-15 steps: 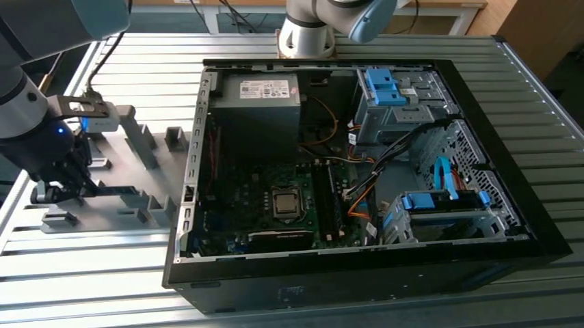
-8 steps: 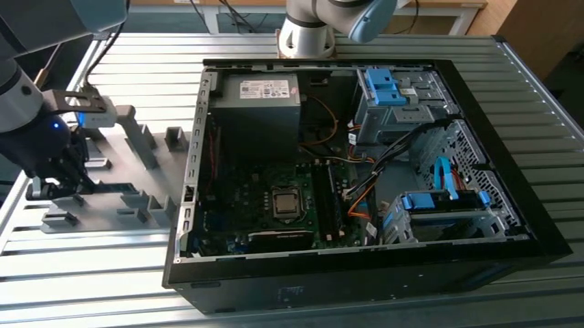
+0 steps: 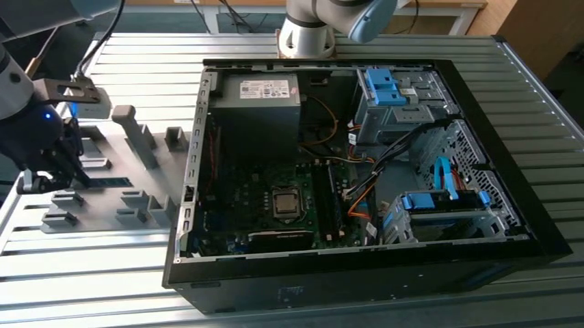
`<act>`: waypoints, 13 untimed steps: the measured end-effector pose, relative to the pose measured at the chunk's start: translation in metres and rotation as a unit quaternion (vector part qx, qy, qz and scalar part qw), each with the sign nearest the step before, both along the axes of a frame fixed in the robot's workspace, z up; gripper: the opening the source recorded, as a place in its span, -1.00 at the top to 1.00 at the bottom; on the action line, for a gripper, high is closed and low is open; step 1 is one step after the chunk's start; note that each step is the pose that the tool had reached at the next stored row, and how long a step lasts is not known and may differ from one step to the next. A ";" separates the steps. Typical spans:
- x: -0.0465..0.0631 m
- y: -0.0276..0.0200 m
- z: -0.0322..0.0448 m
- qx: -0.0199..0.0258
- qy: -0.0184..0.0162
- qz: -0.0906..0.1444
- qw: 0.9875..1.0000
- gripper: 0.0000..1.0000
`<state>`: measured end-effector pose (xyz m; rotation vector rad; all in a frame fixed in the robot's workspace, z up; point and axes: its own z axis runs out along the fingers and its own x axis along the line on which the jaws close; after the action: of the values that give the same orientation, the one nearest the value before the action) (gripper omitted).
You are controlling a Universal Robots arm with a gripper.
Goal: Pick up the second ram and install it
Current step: 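Pick up the second ram and move it above second insertion slot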
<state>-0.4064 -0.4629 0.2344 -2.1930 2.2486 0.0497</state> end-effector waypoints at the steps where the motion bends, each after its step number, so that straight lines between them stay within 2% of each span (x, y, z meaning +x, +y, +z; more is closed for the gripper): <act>1: 0.000 0.0000 0.0020 0.000 0.000 0.000 1.000 0.73; 13: 0.000 0.0000 0.0224 0.000 0.000 0.000 1.000 0.73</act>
<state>-0.4064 -0.4629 0.2569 -2.1931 2.2486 0.0498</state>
